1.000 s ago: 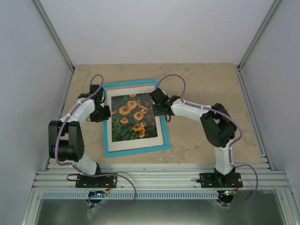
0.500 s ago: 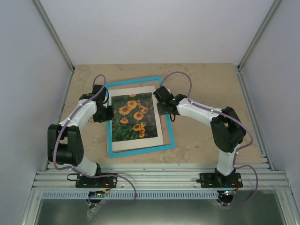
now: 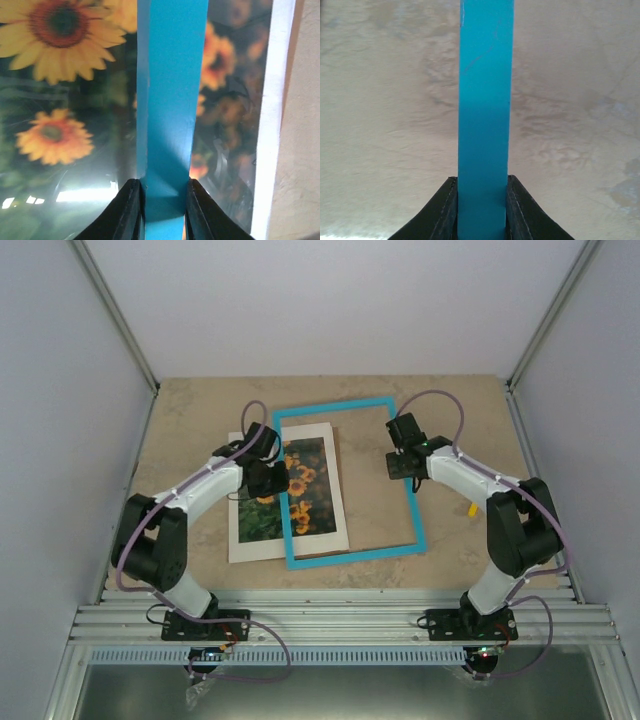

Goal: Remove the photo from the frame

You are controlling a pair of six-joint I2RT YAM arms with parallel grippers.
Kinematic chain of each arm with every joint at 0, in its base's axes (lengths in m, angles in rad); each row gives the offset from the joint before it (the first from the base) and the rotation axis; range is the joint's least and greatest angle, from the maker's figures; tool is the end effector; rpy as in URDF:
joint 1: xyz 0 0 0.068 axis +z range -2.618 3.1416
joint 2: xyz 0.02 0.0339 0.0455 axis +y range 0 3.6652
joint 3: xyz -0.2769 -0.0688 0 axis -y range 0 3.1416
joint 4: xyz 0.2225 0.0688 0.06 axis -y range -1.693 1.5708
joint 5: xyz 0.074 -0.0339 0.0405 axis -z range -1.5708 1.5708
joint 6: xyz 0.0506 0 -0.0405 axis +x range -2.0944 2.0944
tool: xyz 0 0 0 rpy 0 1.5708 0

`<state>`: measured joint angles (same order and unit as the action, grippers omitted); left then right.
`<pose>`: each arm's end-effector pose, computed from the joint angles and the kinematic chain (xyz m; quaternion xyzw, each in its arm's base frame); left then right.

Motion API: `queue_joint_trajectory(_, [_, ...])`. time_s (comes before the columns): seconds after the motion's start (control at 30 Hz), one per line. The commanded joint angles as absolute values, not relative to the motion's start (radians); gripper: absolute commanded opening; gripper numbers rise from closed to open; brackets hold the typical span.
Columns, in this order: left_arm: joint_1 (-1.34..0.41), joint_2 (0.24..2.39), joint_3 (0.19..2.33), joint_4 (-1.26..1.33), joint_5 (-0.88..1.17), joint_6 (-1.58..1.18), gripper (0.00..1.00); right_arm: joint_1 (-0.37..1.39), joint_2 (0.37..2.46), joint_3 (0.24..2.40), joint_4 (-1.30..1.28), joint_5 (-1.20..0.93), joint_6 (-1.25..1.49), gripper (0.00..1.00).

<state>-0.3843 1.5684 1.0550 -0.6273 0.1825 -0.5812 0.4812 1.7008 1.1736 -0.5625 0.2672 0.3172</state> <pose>0.2693 -0.1188 0.2209 -0.0763 0.9701 -0.1775 0.1469 0.3033 0.1433 0.2191 -0.0472 0.9619 -0.0274 0.2678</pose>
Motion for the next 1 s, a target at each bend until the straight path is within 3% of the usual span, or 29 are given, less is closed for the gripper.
queue_joint_trajectory(0.0, [-0.480, 1.614, 1.108, -0.289, 0.369, -0.734, 0.00, 0.446, 1.735, 1.159, -0.569, 0.204, 0.217, 0.01])
queue_joint_trajectory(0.6, [-0.683, 2.044, 1.551, -0.235, 0.418, -0.802, 0.00, 0.150, 1.824, 1.166, -0.540, 0.212, 0.157, 0.01])
queue_joint_trajectory(0.97, [-0.737, 2.144, 1.646, -0.222, 0.427, -0.825, 0.00, 0.060, 1.905, 1.191, -0.498, 0.221, 0.125, 0.01])
